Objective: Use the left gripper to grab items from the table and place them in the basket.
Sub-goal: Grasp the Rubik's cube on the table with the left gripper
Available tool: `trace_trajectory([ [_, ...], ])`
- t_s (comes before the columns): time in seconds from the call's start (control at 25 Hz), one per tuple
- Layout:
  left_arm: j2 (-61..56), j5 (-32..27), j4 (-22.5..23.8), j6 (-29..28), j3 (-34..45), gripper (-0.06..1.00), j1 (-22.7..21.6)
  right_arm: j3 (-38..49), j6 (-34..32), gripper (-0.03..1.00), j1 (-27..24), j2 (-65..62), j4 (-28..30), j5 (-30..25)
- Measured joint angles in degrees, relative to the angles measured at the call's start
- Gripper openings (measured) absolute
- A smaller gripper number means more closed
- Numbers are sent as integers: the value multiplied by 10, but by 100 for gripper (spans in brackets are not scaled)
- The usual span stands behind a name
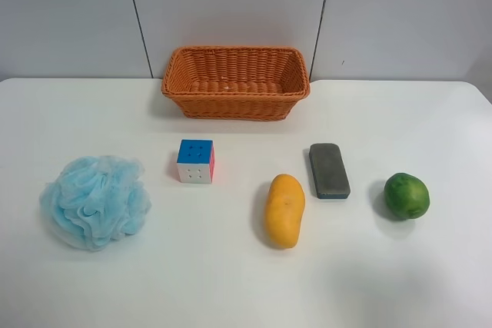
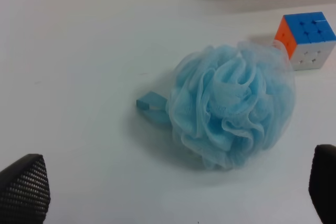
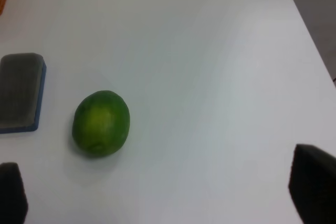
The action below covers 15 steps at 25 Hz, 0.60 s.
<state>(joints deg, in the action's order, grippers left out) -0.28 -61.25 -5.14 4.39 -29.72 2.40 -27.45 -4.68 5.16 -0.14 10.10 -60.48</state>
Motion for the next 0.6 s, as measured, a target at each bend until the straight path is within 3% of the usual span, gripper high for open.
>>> trace_trajectory([
  [0.36,9,5,0,-4,-4,99,0,0,0,99,0,0,0,0],
  [0.6,142,3,1,-30,-68,99,0,0,0,99,0,0,0,0],
])
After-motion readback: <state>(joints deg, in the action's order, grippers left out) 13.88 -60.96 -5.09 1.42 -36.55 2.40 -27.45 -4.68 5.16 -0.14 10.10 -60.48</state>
